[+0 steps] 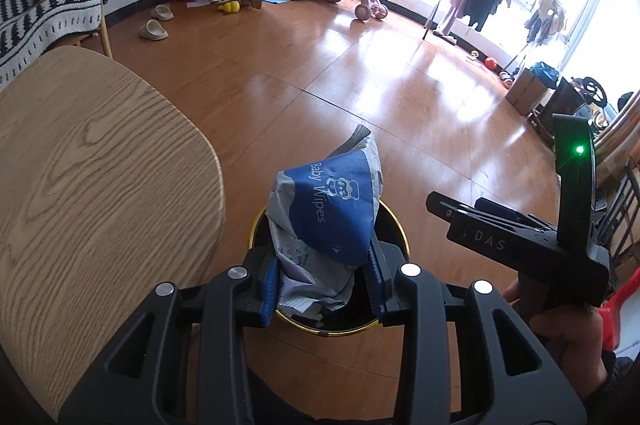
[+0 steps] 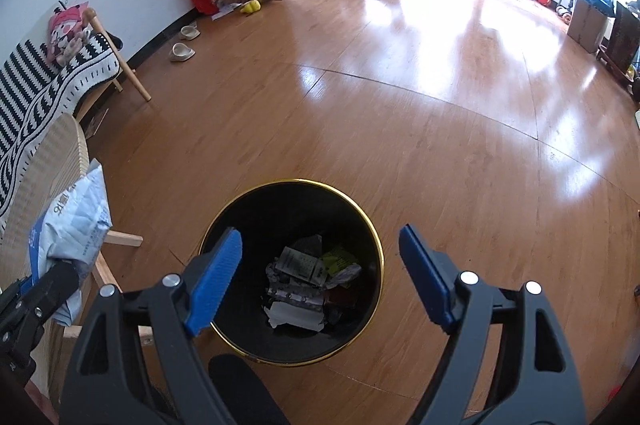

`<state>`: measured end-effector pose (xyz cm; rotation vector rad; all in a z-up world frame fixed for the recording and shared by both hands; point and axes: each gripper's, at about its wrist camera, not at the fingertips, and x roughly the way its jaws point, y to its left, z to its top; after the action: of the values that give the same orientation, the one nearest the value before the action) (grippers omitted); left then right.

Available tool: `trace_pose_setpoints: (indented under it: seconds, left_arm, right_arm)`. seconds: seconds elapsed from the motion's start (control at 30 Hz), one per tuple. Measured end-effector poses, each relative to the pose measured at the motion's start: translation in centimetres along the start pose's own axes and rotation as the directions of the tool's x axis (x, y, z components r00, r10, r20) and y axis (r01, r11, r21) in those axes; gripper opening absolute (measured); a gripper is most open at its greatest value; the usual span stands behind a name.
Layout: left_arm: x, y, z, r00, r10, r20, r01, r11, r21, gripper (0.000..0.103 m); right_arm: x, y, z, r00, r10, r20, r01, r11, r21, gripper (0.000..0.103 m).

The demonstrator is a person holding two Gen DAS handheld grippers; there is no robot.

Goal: Collect trash
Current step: 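Carry both items to the black bin and open both grippers inside, then move both tools back over the table toward the green snack bag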

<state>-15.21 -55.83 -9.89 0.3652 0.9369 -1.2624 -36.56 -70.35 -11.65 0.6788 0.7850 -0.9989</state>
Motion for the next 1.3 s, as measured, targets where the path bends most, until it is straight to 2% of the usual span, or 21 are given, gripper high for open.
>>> trace_pose_setpoints:
  seconds: [0.1,0.2,0.37,0.6,0.73,0.87,0.97,1.07,1.2,1.27,1.3]
  left_arm:
    - [0.0,0.5,0.1,1.000,-0.008,0.006,0.008,1.000,-0.007,0.042]
    - [-0.3,0.7,0.3,1.000,-0.012,0.027,0.012,1.000,-0.007,0.062]
    - [-1.2,0.5,0.1,0.998,-0.013,0.054,0.013,1.000,0.002,0.075]
    - [-4.7,2.5,0.0,0.994,0.054,0.098,-0.052,0.998,-0.027,0.091]
    - [-8.2,5.5,-0.3,0.983,0.134,0.124,-0.128,0.990,-0.058,0.094]
    - [-12.3,10.2,-1.0,0.956,0.256,0.144,-0.243,0.965,-0.098,0.095]
    - [-16.0,15.0,-2.8,0.926,0.348,0.146,-0.326,0.933,-0.155,0.095]
    - [-20.0,20.6,-5.1,0.891,0.436,0.128,-0.396,0.883,-0.253,0.095]
    - [-25.7,28.6,-9.2,0.839,0.538,0.083,-0.466,0.788,-0.403,0.095]
    - [-28.6,31.9,-11.5,0.806,0.588,0.067,-0.502,0.739,-0.450,0.095]
    - [-29.5,33.1,-12.2,0.795,0.603,0.059,-0.513,0.722,-0.465,0.095]
  right_arm:
    - [-0.2,-0.2,0.0,1.000,0.000,0.008,0.000,1.000,0.014,0.078]
    - [-0.3,-0.2,0.1,1.000,-0.001,0.013,0.001,1.000,0.014,0.078]
    - [-0.3,-0.2,0.2,1.000,0.007,0.014,-0.007,1.000,0.008,0.078]
    - [-1.3,2.2,0.3,0.999,0.037,0.027,-0.036,0.999,-0.025,0.080]
    - [-2.4,5.3,0.5,0.996,0.075,0.045,-0.073,0.996,-0.058,0.082]
    - [-3.9,10.7,0.3,0.989,0.139,0.050,-0.131,0.983,-0.130,0.083]
    - [-5.3,16.3,-0.3,0.978,0.206,0.042,-0.193,0.960,-0.203,0.084]
    - [-6.6,22.6,-1.7,0.962,0.271,0.022,-0.254,0.923,-0.288,0.084]
    - [-8.6,31.0,-3.8,0.937,0.348,-0.010,-0.325,0.863,-0.388,0.085]
    - [-9.4,35.1,-5.2,0.924,0.381,-0.037,-0.359,0.828,-0.430,0.085]
    - [-9.8,37.5,-6.1,0.915,0.399,-0.056,-0.380,0.807,-0.453,0.085]
